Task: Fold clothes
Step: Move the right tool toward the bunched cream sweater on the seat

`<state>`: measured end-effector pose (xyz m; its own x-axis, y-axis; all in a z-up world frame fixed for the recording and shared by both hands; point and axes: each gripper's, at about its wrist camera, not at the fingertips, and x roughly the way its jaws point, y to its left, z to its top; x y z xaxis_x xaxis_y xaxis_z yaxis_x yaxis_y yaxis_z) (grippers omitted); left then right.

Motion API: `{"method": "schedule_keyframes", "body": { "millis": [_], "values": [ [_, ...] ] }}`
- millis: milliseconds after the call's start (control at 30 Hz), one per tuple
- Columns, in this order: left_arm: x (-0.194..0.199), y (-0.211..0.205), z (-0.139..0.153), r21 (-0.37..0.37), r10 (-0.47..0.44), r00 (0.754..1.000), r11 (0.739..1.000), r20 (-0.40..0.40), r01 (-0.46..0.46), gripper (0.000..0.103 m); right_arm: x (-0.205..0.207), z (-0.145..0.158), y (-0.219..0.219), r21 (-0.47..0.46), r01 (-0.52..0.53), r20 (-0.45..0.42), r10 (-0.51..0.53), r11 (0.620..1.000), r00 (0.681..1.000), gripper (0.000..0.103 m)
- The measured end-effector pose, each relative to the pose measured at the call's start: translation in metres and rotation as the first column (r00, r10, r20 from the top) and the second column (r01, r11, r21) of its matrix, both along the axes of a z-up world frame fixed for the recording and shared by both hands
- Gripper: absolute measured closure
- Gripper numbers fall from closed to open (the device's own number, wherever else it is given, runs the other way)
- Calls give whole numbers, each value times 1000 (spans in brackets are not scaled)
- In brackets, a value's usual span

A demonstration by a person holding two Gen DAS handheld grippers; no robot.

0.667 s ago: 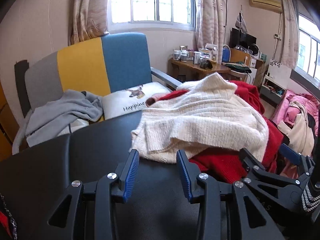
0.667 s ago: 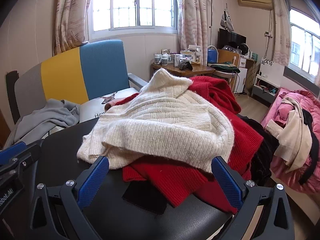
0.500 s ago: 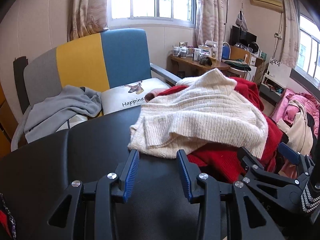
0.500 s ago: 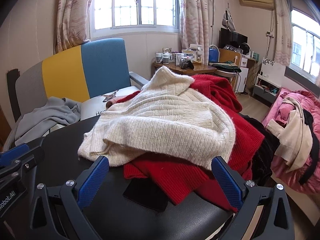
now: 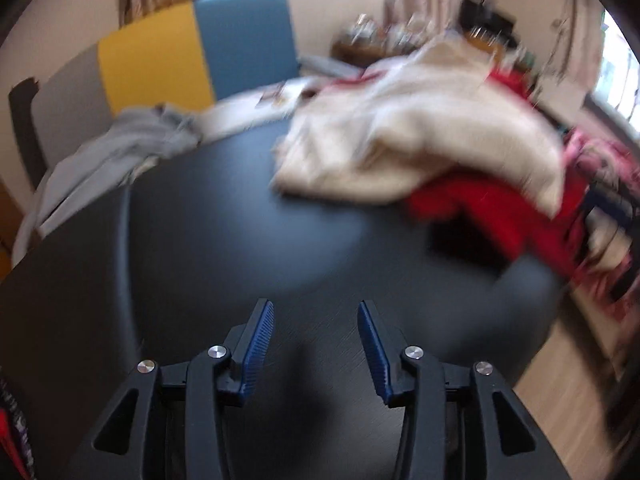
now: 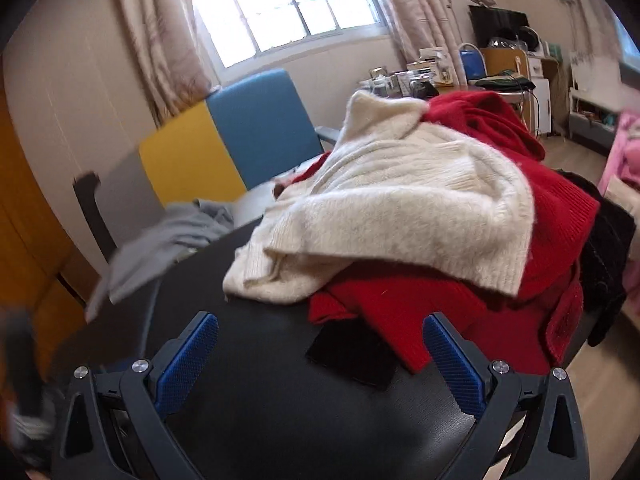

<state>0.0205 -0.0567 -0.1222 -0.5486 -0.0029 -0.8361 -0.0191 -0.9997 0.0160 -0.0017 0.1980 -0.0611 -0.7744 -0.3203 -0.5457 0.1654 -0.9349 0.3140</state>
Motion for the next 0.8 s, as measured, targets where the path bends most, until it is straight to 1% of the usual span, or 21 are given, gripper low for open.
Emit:
{"method": "schedule_keyframes", "body": {
  "millis": [33,67,133,167,200,233,267,300,333,367,433,500,600,667,700,733,767,800],
  "values": [
    [4,-9,-10,7,9,1000,1000,17,-9,58,-1,5,5,7,1,-26,-1,1000,1000,0],
    [7,-18,-19,23,13,999,1000,37,-14,58,-5,10,8,33,12,-53,-10,999,999,0],
    [13,-34,-30,54,33,998,998,61,-36,58,-19,18,8,91,8,-72,-1,996,997,0],
    [17,-42,-34,62,48,996,997,70,-53,58,-27,22,8,118,2,-77,7,993,997,2],
    [20,-50,-39,67,66,995,995,80,-71,58,-34,25,7,145,-3,-81,15,989,997,13],
    [24,-58,-43,71,83,993,993,89,-90,58,-42,29,7,172,-8,-86,24,985,996,29],
    [25,-68,-48,87,103,989,990,107,-113,58,-50,30,3,196,-29,-78,45,980,996,34],
    [26,-75,-52,104,119,985,986,125,-132,58,-60,29,-3,218,-59,-62,74,974,995,36],
    [27,-81,-54,122,127,984,982,125,-142,58,-69,27,-12,254,-93,-59,111,963,992,36],
    [29,-86,-54,127,135,984,981,117,-150,58,-78,25,-21,298,-121,-58,145,947,988,33],
    [30,-91,-54,113,146,982,981,119,-159,58,-102,19,-39,385,-161,-26,185,909,982,13],
    [29,-94,-56,118,153,981,979,120,-167,58,-130,7,-47,419,-208,38,212,884,977,6],
    [32,-99,-56,152,155,981,973,114,-171,56,-164,-13,-55,462,-261,144,219,847,965,6],
    [30,-97,-57,148,145,984,976,107,-160,55,-179,-26,-59,493,-288,201,215,821,956,6],
    [28,-95,-58,144,139,985,978,104,-154,51,-181,-31,-61,513,-297,220,211,805,952,7],
    [28,-93,-58,147,133,986,978,100,-146,45,-180,-37,-62,535,-304,236,206,789,950,15],
    [28,-92,-59,157,127,987,978,96,-141,41,-179,-43,-64,556,-310,251,199,771,947,23],
    [28,-92,-59,168,122,988,976,93,-136,36,-179,-49,-66,577,-317,267,193,753,944,34]
  ]
}}
